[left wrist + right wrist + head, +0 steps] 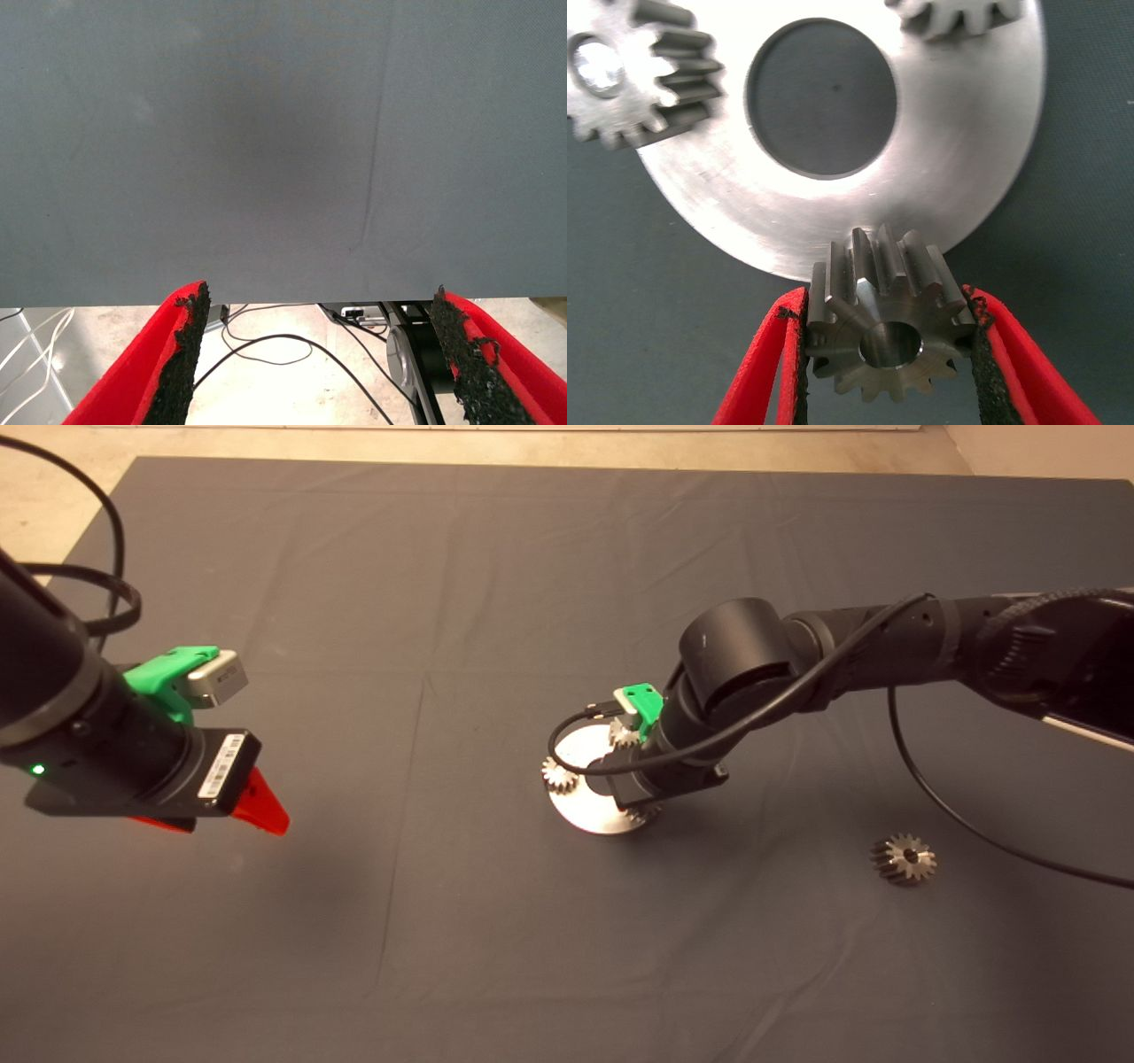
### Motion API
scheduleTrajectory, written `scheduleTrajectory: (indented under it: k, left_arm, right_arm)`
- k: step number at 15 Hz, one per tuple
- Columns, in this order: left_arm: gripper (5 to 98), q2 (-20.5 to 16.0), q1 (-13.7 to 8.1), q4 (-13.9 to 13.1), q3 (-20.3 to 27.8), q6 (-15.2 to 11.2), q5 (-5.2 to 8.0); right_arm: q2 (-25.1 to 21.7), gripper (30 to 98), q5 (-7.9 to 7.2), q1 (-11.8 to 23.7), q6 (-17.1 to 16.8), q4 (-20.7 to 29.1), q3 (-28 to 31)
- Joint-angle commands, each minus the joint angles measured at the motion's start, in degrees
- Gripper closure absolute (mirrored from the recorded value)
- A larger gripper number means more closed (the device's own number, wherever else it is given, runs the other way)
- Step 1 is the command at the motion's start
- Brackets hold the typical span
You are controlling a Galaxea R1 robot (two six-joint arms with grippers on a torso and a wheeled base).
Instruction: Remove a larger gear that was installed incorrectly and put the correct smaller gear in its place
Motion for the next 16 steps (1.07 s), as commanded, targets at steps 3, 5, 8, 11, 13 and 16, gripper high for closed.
scheduleTrajectory:
  k: [3, 5, 8, 11, 13, 16]
  left_arm:
    - [40.1, 0.1, -0.9, 0.3, 0.4, 0.0, 7.62]
    - [40.1, 0.0, -0.9, 0.3, 0.4, 0.0, 7.62]
    - [40.1, -0.2, -0.9, 0.3, 0.3, 0.0, 7.62]
    - [40.1, -0.3, -0.9, 0.3, 0.3, 0.1, 7.62]
    - [40.1, -0.3, -0.9, 0.3, 0.3, 0.1, 7.62]
    - [40.1, -0.2, -0.9, 0.3, 0.3, 0.0, 7.62]
  right_arm:
    - [0.2, 92.6, -0.15, 1.5, 0.0, -1.5, 0.0]
    - [1.2, 92.6, -0.06, 1.5, 0.0, -1.5, -0.1]
    - [3.1, 92.6, -0.15, 1.5, 0.0, -1.5, -0.7]
    - [3.9, 92.7, -0.15, 1.5, 0.0, -1.5, -2.1]
    - [3.4, 92.6, -0.15, 1.5, 0.0, -1.5, -2.0]
    - [1.8, 92.6, -0.24, 1.5, 0.0, -1.5, -1.4]
